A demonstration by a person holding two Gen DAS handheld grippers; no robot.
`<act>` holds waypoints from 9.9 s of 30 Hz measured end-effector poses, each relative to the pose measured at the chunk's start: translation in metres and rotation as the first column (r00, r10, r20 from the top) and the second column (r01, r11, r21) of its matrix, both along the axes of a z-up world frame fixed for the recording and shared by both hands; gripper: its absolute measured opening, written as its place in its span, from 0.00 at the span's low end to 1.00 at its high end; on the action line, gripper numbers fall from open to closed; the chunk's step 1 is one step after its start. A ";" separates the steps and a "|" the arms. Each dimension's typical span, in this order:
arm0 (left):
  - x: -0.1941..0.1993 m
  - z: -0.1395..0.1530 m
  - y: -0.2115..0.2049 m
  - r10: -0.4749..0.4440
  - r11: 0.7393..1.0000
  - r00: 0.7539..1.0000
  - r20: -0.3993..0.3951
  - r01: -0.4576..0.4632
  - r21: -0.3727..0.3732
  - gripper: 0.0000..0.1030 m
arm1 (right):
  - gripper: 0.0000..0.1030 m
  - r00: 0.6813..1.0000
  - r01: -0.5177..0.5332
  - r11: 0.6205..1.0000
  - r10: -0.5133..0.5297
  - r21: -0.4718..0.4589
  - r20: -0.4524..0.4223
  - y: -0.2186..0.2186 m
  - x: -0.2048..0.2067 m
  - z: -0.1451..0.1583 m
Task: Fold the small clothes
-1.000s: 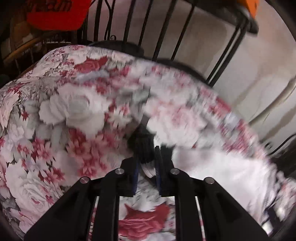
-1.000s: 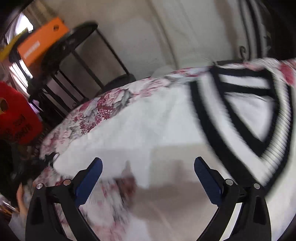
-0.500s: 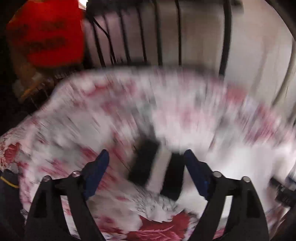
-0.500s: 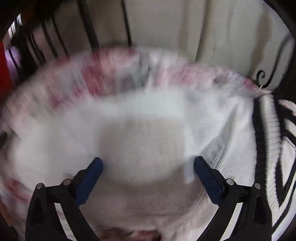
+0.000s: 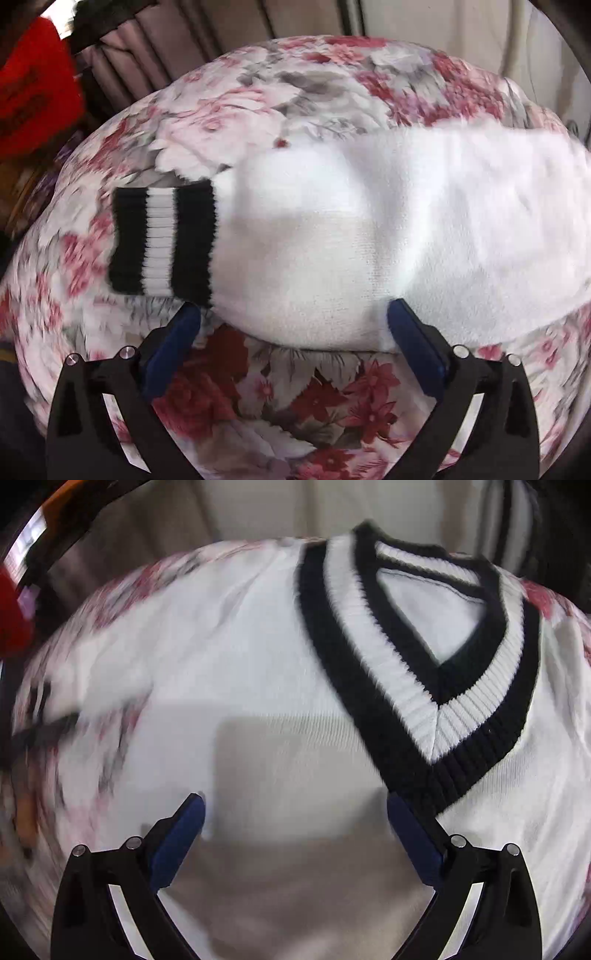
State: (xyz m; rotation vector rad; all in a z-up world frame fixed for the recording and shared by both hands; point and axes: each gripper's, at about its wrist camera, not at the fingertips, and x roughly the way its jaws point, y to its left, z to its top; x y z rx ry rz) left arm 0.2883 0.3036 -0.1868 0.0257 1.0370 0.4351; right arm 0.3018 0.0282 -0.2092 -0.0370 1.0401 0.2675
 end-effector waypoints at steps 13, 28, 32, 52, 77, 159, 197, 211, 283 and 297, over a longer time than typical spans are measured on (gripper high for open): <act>-0.074 0.033 -0.167 -0.451 0.879 0.873 -0.184 0.400 -0.259 0.95 | 0.96 0.968 0.176 0.977 -0.149 0.122 -0.203 -0.093 -0.100 0.037; -0.100 -0.023 -0.151 -0.326 0.945 0.818 -0.473 0.267 -0.189 0.96 | 0.97 0.933 0.032 0.996 0.002 0.087 -0.361 -0.094 -0.145 -0.002; -0.067 0.037 -0.152 -0.346 0.935 0.897 -0.275 0.304 -0.183 0.95 | 0.96 0.984 0.140 0.977 -0.119 0.162 -0.131 -0.114 -0.111 0.060; -0.014 0.033 -0.316 -0.401 0.913 0.907 -0.133 0.382 -0.144 0.95 | 0.96 0.792 0.590 0.737 -0.607 0.330 -0.062 -0.318 -0.038 0.048; -0.035 -0.002 -0.355 -0.520 0.849 0.828 -0.211 0.528 -0.019 0.95 | 0.11 0.347 0.773 0.179 -0.922 0.609 -0.169 -0.533 -0.074 -0.020; 0.053 0.042 -0.222 -0.196 0.971 0.977 -0.084 0.182 -0.155 0.95 | 0.17 0.926 0.323 0.834 -0.376 0.447 0.032 -0.163 0.049 0.059; 0.110 -0.020 -0.233 -0.321 0.938 0.941 -0.110 0.300 -0.171 0.96 | 0.34 0.889 0.458 0.864 -0.442 0.211 -0.121 -0.184 0.023 -0.017; 0.065 0.033 -0.090 -0.020 0.972 0.996 -0.089 -0.001 -0.233 0.96 | 0.61 0.911 0.412 0.851 -0.388 0.327 -0.137 -0.169 -0.035 0.051; 0.032 0.076 -0.315 -0.457 0.780 0.875 0.158 0.480 -0.402 0.16 | 0.68 0.850 0.509 0.577 -0.452 0.639 -0.269 -0.248 -0.048 0.071; 0.001 0.054 -0.315 -0.546 0.789 0.834 0.074 0.542 -0.289 0.83 | 0.69 0.846 0.524 0.493 -0.390 0.694 -0.362 -0.224 -0.013 0.019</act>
